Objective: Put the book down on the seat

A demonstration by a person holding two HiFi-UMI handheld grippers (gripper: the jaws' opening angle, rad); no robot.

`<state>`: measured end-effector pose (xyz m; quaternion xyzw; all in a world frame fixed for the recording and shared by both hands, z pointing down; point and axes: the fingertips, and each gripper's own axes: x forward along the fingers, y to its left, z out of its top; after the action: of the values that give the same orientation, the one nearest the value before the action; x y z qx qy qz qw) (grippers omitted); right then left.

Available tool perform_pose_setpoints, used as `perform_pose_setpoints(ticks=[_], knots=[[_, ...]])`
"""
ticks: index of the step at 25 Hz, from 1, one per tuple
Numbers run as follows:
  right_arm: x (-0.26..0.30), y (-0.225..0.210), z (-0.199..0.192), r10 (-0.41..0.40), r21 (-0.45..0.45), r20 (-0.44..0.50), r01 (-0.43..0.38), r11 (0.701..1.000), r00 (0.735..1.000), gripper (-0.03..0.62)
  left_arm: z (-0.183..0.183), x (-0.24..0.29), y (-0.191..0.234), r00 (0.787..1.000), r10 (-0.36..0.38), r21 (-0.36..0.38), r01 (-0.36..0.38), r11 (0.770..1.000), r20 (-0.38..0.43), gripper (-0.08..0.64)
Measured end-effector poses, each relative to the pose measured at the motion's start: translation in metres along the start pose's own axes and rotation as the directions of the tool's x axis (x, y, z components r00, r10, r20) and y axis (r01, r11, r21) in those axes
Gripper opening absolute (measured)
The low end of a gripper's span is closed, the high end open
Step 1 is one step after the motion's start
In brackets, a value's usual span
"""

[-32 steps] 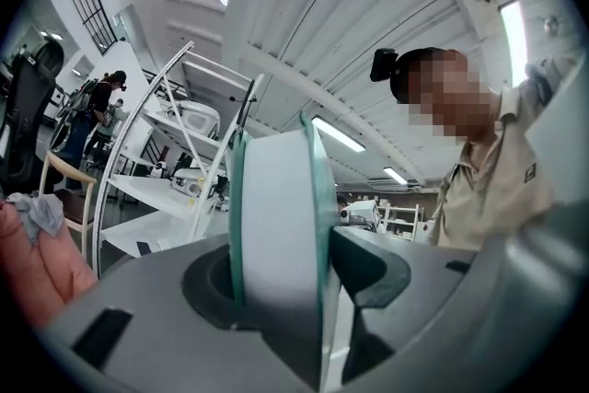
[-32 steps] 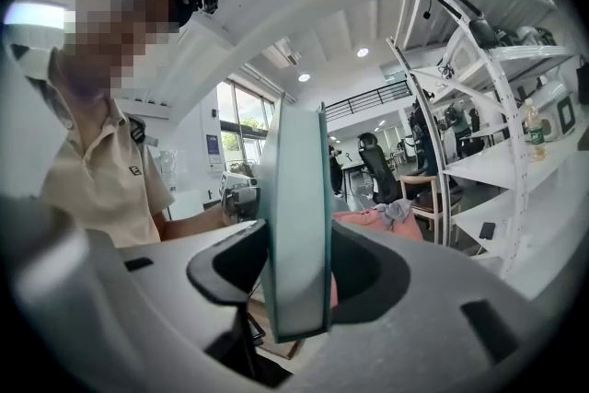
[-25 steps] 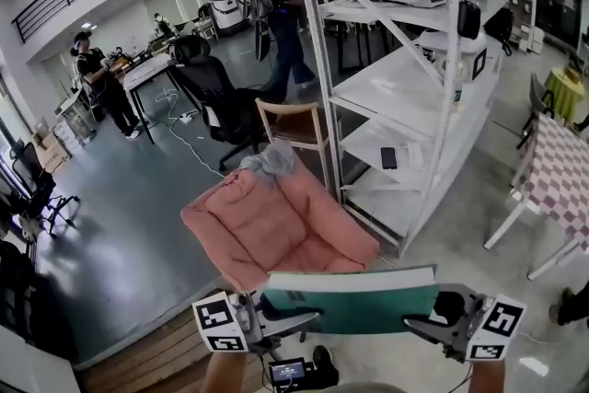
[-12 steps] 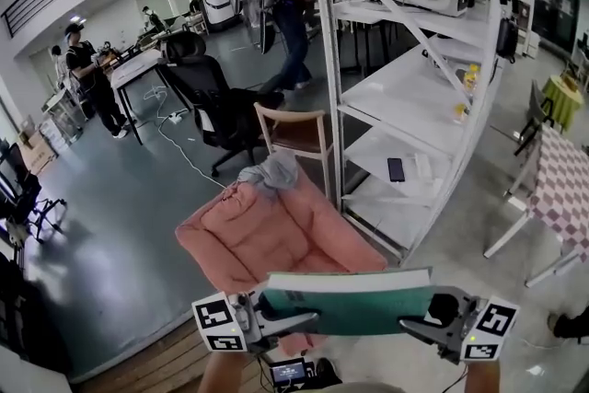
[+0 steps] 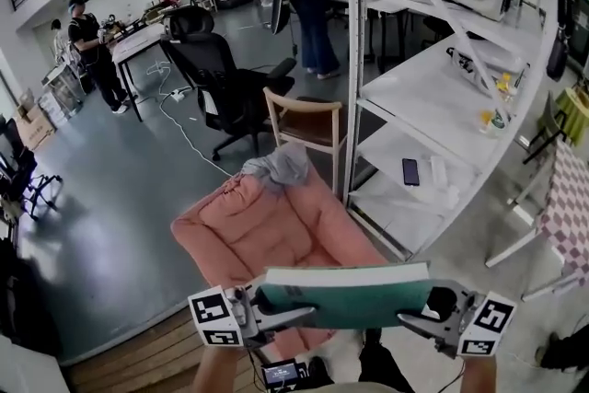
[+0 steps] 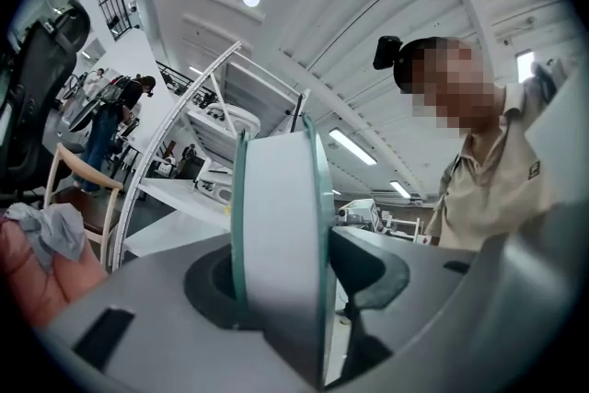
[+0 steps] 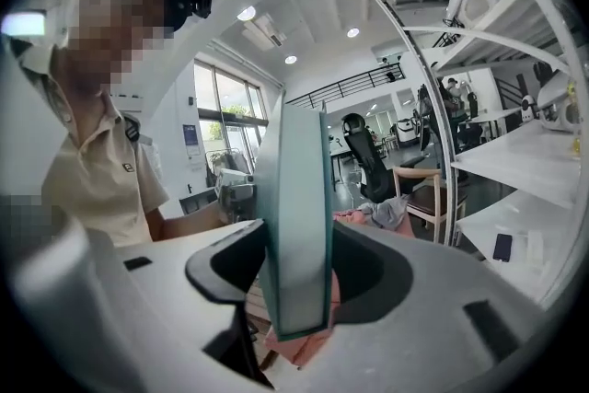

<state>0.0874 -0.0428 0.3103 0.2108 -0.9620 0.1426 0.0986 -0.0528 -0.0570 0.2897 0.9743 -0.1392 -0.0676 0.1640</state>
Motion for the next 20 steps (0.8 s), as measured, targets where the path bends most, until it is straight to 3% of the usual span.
perform_pose_setpoints(ticks=[3, 8, 13, 20], knots=[[0.018, -0.044, -0.002, 0.009, -0.005, -0.011, -0.009, 1.000, 1.000, 0.221, -0.003, 0.009, 0.033, 0.999, 0.052, -0.013, -0.052, 0.999, -0.004, 0.199], [0.051, -0.103, -0.010, 0.097, 0.056, -0.022, -0.095, 0.994, 0.995, 0.224, -0.006, 0.021, 0.083, 0.984, 0.175, -0.034, -0.175, 0.984, -0.023, 0.196], [0.079, -0.150, -0.020, 0.144, 0.124, -0.045, -0.138, 0.983, 0.988, 0.216, -0.015, 0.029, 0.135, 0.970, 0.240, -0.067, -0.243, 0.968, -0.049, 0.202], [0.118, -0.196, -0.053, 0.152, 0.194, -0.091, -0.133, 0.972, 0.984, 0.213, -0.052, 0.028, 0.206, 0.937, 0.344, -0.146, -0.349, 0.926, -0.063, 0.255]])
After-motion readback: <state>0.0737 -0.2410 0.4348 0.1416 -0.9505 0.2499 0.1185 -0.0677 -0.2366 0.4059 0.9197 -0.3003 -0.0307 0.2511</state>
